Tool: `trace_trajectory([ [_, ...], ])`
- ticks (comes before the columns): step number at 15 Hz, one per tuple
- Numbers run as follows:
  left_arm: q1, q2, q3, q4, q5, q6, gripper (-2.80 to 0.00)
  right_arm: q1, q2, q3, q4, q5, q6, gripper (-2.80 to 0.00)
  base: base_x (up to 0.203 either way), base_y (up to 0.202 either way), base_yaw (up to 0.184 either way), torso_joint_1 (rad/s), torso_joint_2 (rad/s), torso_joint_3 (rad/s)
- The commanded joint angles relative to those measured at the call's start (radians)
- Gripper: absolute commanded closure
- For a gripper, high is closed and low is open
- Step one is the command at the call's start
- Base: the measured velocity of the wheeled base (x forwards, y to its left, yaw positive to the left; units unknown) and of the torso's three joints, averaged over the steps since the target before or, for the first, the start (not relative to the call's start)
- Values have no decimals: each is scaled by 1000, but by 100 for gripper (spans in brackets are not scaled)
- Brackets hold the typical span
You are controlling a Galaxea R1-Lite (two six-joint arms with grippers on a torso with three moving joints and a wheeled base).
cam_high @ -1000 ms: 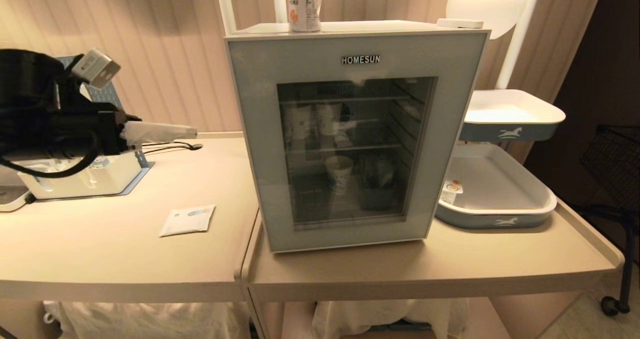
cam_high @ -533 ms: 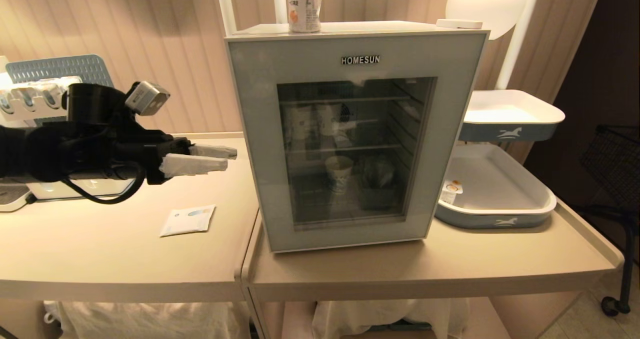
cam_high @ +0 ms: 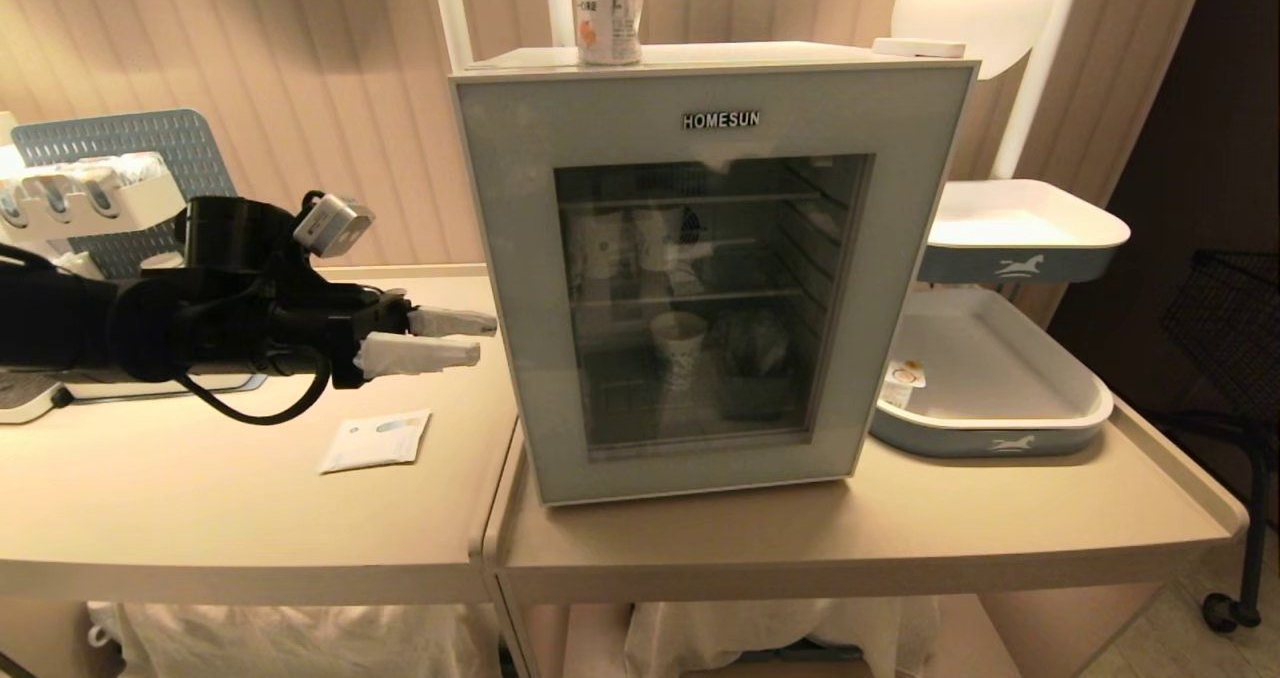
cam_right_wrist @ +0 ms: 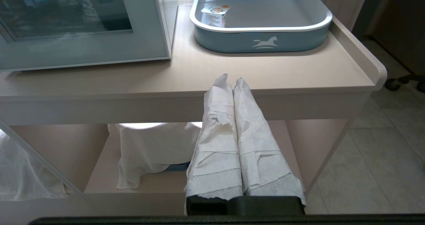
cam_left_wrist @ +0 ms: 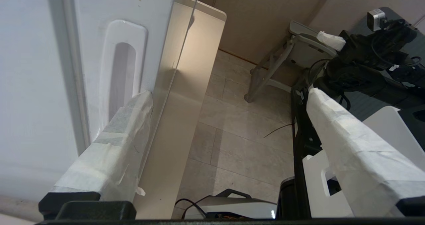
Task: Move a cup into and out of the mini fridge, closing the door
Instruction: Open the freezer door
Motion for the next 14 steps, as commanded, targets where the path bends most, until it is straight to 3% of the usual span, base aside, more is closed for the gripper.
trace_trajectory([
  [1, -13, 4, 2, -1, -8, 2, -280, -1, 1, 0, 0, 0, -1, 0, 0, 0, 0, 0, 0, 0],
  [6, -42, 20, 9, -38, -3, 6, -280, 1, 1, 0, 2, 0, -1, 0, 0, 0, 0, 0, 0, 0],
  [11, -40, 56, 0, -114, 78, 6, -280, 0, 1, -1, 1, 0, -1, 0, 0, 0, 0, 0, 0, 0],
  [14, -40, 48, 14, -112, 72, 4, -280, 0, 1, 0, 2, 0, -1, 0, 0, 0, 0, 0, 0, 0],
])
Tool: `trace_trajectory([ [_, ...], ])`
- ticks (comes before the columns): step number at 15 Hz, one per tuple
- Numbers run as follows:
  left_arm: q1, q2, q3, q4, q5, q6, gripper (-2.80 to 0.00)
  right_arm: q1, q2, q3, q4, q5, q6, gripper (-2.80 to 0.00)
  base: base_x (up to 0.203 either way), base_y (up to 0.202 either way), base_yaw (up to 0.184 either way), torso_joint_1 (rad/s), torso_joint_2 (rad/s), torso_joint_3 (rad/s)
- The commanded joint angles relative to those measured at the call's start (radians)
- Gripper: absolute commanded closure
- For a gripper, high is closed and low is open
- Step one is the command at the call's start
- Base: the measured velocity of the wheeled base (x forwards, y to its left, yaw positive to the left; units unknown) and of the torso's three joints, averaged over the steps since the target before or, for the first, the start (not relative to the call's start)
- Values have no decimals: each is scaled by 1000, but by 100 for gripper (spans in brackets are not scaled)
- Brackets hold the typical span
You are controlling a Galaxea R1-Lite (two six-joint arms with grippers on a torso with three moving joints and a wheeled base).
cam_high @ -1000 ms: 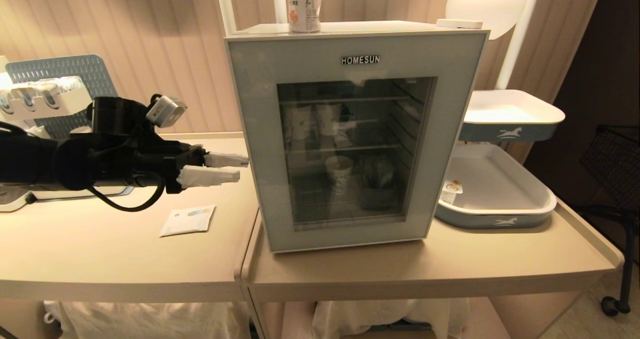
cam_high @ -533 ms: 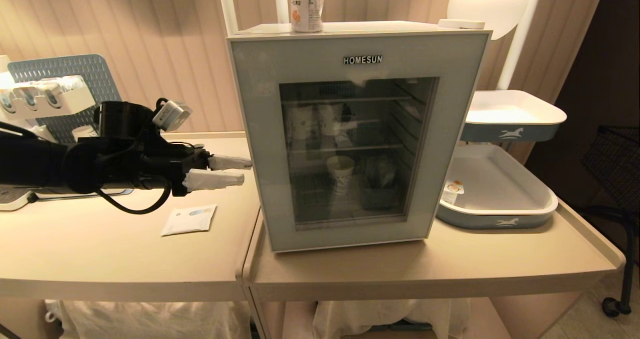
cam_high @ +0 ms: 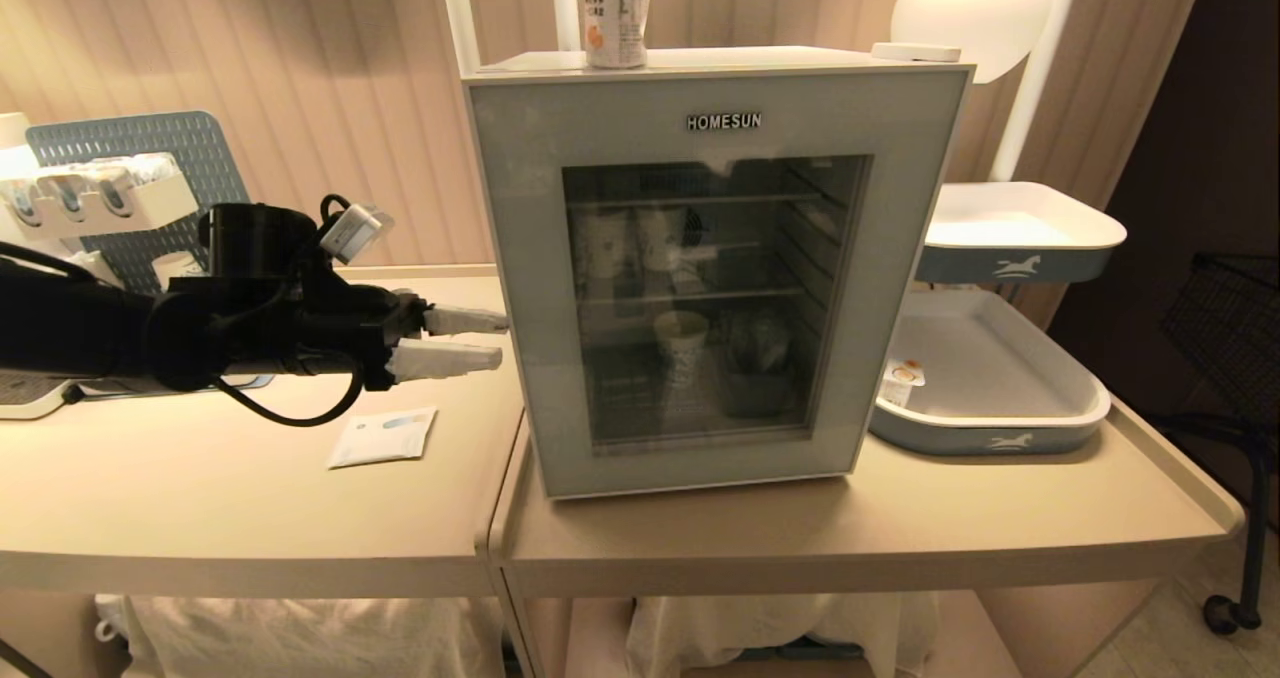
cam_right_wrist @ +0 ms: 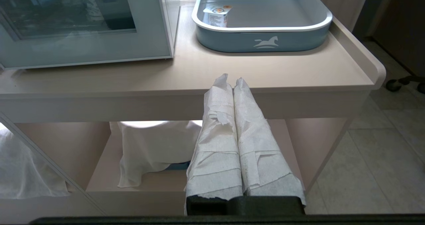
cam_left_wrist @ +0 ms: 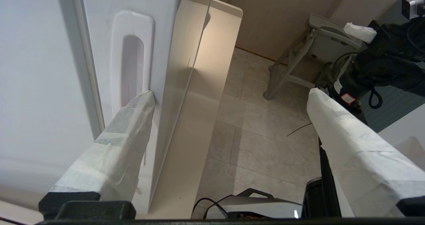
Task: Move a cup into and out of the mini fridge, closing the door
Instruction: Open the freezer door
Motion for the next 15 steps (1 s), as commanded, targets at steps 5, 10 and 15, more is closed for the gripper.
trace_trajectory([
  [5, 7, -7, 46, 1, -14, 2, -280, 0, 1, -1, 0, 0, 0, 0, 0, 0, 0, 0, 0, 0],
  [10, 16, -11, 71, 1, -23, 2, -280, 1, 1, -1, 1, 0, 0, 0, 0, 0, 0, 0, 0, 0],
  [15, 32, -32, 94, 2, -22, 36, -280, 1, 3, -3, 7, 0, -2, 0, 0, 0, 0, 0, 0, 0],
])
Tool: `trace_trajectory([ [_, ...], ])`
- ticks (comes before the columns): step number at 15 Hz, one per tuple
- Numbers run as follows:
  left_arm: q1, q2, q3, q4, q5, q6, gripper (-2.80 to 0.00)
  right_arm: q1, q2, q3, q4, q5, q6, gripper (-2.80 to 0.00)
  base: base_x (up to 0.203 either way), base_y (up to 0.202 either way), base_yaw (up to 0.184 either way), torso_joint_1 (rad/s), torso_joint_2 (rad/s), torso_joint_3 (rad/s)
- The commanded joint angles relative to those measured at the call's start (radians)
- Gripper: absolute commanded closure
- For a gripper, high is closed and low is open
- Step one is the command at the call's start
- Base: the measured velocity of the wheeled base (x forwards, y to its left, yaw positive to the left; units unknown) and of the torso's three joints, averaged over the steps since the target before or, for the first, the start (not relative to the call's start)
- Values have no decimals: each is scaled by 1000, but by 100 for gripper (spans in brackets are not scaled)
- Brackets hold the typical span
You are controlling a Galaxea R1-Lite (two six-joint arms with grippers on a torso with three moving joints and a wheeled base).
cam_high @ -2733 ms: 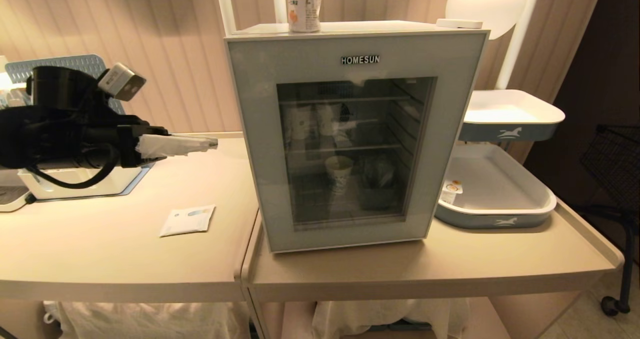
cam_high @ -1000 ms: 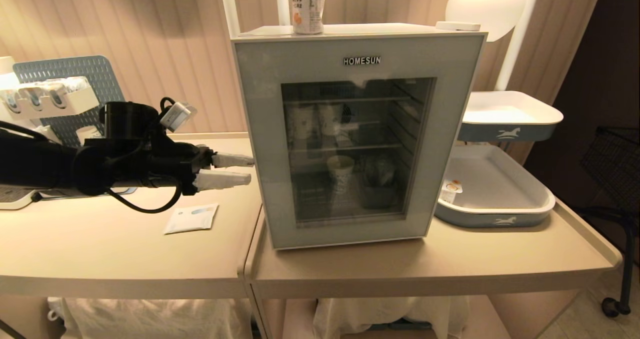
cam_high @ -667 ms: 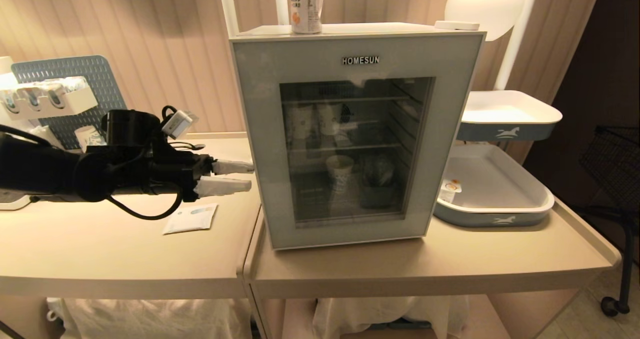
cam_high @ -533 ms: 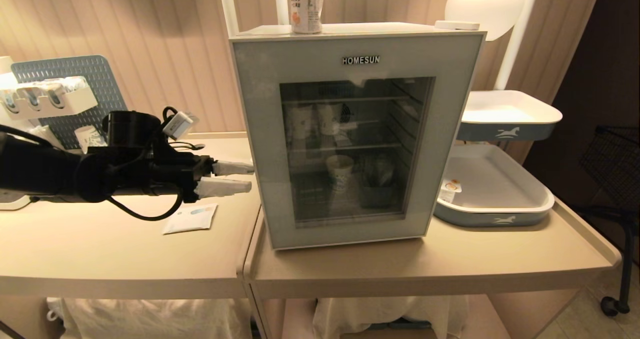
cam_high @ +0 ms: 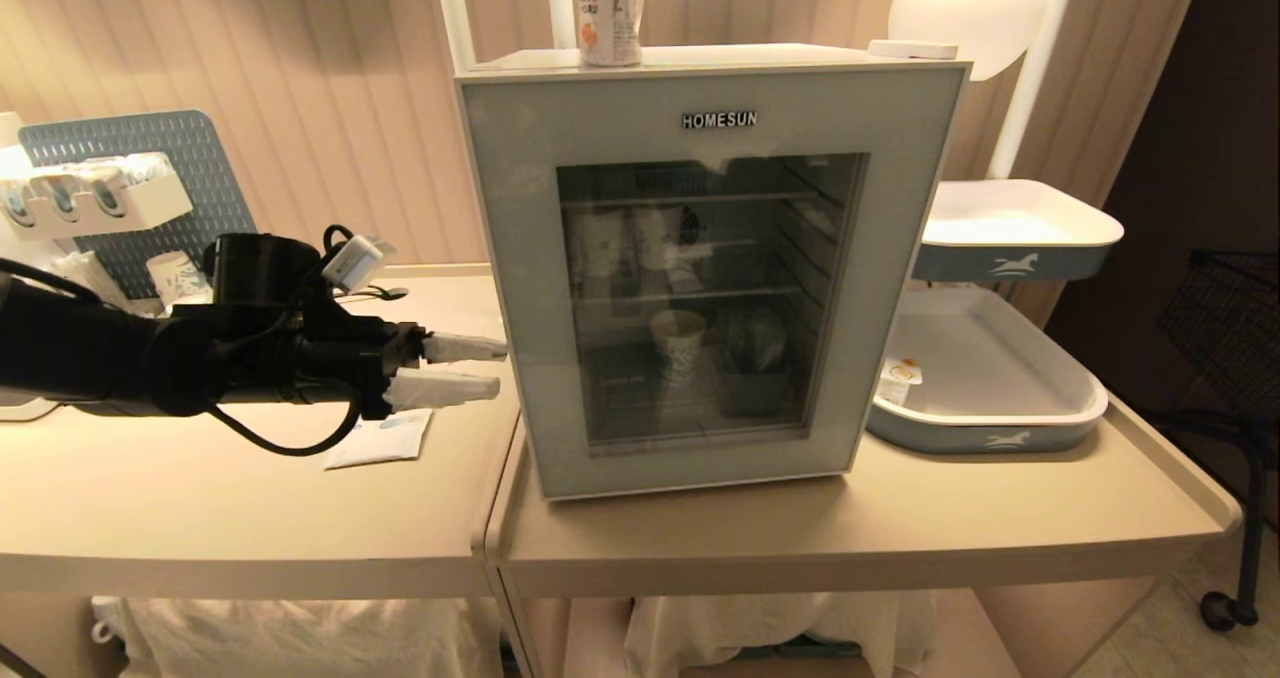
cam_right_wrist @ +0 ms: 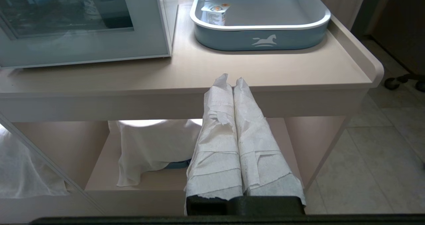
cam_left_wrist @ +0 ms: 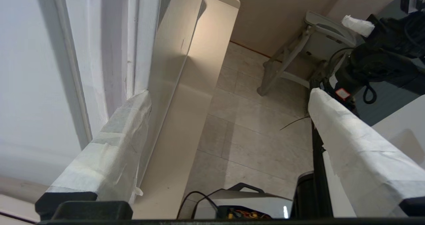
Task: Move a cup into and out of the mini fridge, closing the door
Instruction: Open the freezer door
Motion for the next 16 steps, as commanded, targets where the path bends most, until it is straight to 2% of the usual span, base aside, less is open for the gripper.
trace_trajectory([
  [1, 7, -20, 14, -2, -7, 10, -280, 1, 1, 0, 0, 0, -1, 0, 0, 0, 0, 0, 0, 0],
  [6, 24, -20, 3, -3, -4, 13, -280, 0, 2, 0, 2, -1, -1, 0, 0, 0, 0, 0, 0, 0],
  [9, 22, 27, -48, -3, 9, 8, -280, 1, 1, -1, 6, 1, -1, 0, 0, 0, 0, 0, 0, 0],
  [16, -19, 91, -116, 1, 12, -2, -280, 0, 1, -1, 8, 1, -1, 0, 0, 0, 0, 0, 0, 0],
])
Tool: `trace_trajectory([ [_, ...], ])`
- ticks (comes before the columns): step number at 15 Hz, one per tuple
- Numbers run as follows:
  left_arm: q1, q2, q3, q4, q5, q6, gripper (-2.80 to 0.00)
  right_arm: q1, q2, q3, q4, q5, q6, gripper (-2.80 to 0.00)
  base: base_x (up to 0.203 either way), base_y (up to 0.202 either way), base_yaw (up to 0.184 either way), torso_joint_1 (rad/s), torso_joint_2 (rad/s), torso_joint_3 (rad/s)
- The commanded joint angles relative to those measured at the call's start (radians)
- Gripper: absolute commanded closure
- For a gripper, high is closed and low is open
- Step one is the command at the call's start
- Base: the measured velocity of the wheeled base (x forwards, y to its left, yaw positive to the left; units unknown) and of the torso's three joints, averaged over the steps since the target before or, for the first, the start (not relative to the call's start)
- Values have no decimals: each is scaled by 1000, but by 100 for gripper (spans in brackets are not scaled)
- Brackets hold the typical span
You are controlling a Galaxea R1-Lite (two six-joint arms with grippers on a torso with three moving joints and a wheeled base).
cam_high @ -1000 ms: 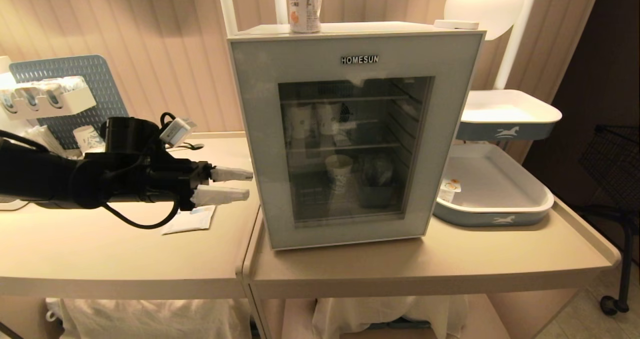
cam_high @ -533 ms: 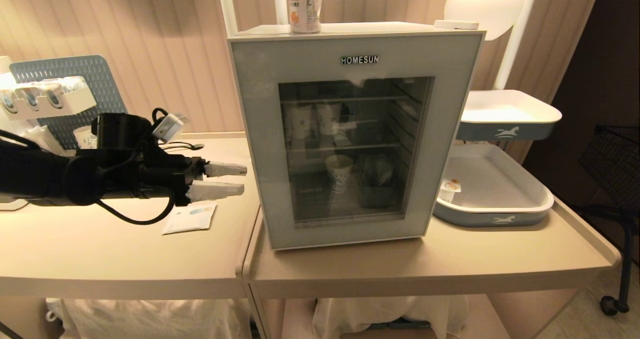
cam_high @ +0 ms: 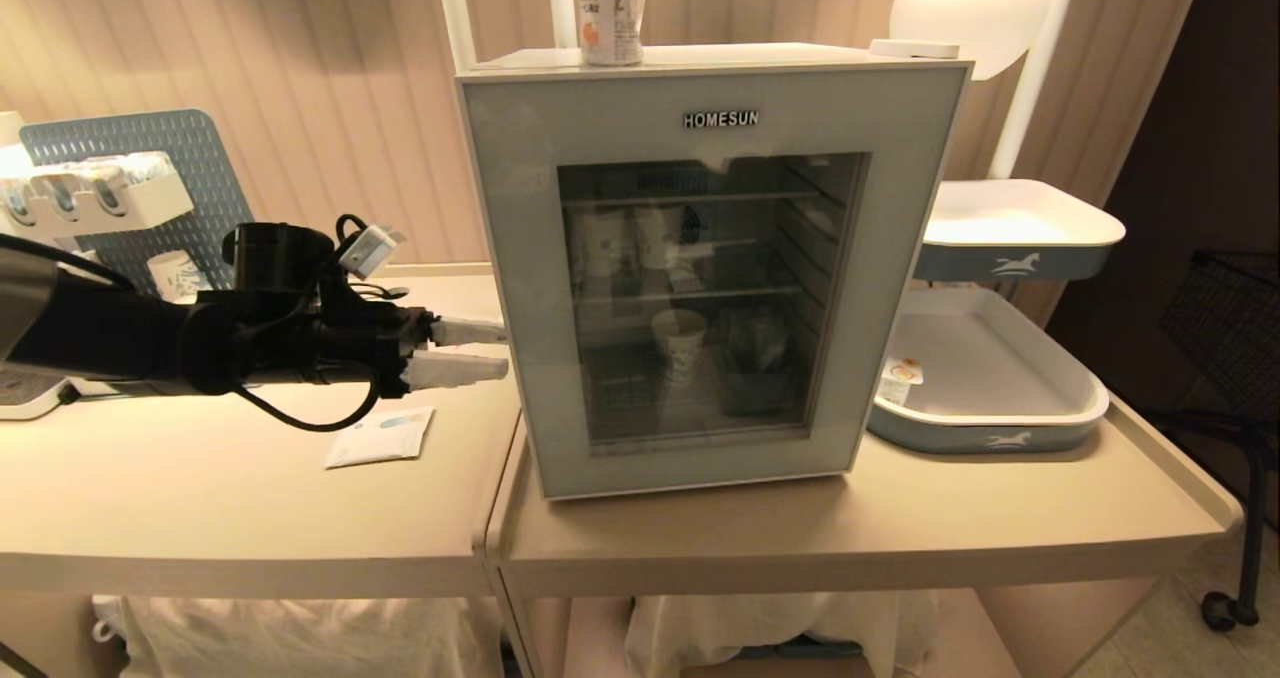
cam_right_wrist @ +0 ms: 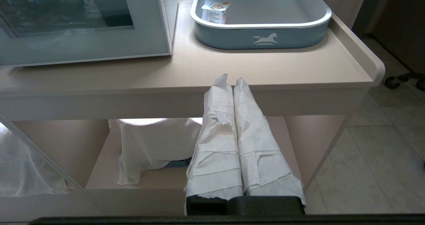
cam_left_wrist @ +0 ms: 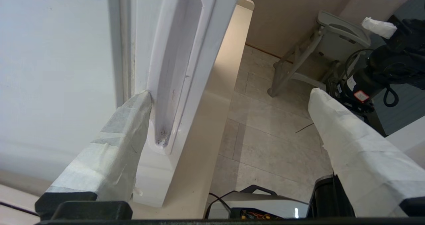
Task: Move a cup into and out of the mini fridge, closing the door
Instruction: Open the freezer door
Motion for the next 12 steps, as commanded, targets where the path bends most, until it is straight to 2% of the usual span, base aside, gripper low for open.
trace_trajectory([
  [1, -15, 14, -5, -3, -8, -4, -280, 0, 1, 0, 1, -1, -1, 0, 0, 0, 0, 0, 0, 0],
  [5, -50, 11, -12, -1, -8, -30, -280, 1, 1, 0, 1, 0, -1, 0, 0, 0, 0, 0, 0, 0],
  [12, -77, -18, 18, 0, -10, -23, -280, -1, 1, 0, 1, -1, -1, 0, 0, 0, 0, 0, 0, 0],
])
